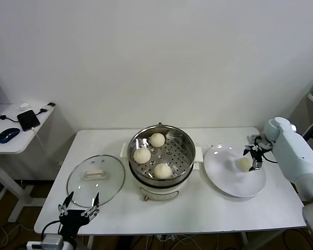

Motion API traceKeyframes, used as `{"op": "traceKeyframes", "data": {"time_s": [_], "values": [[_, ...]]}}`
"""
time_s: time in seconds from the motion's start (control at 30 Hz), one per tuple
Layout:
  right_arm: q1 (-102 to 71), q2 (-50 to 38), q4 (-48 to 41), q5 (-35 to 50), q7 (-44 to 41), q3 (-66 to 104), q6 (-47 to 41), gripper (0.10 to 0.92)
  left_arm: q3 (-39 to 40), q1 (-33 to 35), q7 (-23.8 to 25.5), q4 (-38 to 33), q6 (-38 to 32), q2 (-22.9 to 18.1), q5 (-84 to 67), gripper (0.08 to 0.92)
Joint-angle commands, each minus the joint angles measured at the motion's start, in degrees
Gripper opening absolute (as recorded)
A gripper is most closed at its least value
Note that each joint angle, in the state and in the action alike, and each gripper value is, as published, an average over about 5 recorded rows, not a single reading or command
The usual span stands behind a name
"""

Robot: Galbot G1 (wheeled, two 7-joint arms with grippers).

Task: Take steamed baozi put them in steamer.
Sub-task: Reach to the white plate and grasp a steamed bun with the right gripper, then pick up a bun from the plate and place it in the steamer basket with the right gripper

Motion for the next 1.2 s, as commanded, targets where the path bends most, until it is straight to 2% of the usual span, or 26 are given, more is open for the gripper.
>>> {"op": "traceKeyframes", "data": {"time_s": [0.03,0.6,0.7,0.9,1.03,1.2], "values": [[-0.3,1.1,-3.1,-1.9,1.9,2.1,0.5,0.823,0.0,0.1,0.0,0.0,-0.1,0.2,0.1,0.823],[0.3,2.0,-4.5,-3.4,2.5,2.7,0.3,0.818,-0.1,0.0,0.0,0.1,0.0,0.2,0.0,0.823],[0.3,2.0,-4.5,-3.1,2.7,2.8,0.2,0.770,-0.1,-0.1,0.0,0.2,0.0,0.1,0.0,0.823],[0.4,2.0,-4.2,-1.7,2.9,2.7,-0.1,0.615,0.0,-0.2,0.0,0.4,-0.1,0.1,0.0,0.823],[0.7,-0.5,0.4,4.7,1.5,-1.5,-2.6,0.552,0.1,-0.9,0.0,1.0,-0.2,0.5,0.1,0.823],[4.2,-8.0,13.5,20.4,-1.9,-15.1,-11.7,0.506,0.2,-3.0,-0.6,2.2,-0.7,0.7,1.1,0.823]]}}
